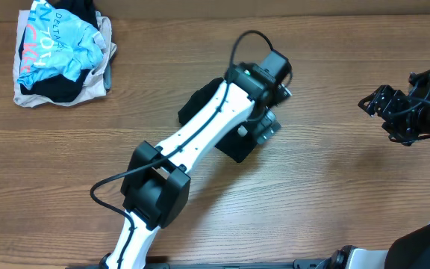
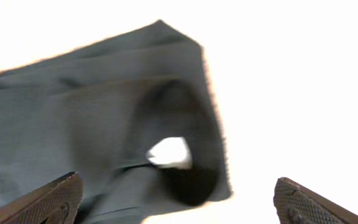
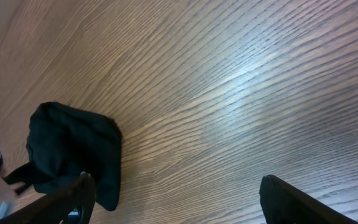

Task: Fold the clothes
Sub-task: 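Grasp the folded black bundle with the left gripper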

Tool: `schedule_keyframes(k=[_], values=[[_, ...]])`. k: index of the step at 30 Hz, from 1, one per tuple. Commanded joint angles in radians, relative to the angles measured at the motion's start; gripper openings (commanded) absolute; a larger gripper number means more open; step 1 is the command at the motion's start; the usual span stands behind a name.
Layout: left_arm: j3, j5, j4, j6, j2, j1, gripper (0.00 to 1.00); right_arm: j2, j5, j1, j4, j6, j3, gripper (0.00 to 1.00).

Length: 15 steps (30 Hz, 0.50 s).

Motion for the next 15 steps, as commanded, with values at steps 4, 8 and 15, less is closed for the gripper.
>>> schedule_keyframes(k=[4, 8, 15], values=[[-0.158, 0.022, 0.085, -0.04, 0.01, -0.01, 1.0, -0.011, 0.015, -0.005, 0.002, -0.005, 0.015, 0.88], [-0.244, 0.014, 0.171, -0.04, 0.01, -0.008, 1.0, -0.011, 0.015, -0.005, 0.002, -0.005, 0.015, 0.88], [-0.379, 0.007, 0.396, -0.04, 0.01, -0.007, 1.0, -0.011, 0.016, -0.005, -0.002, -0.005, 0.015, 0.88]])
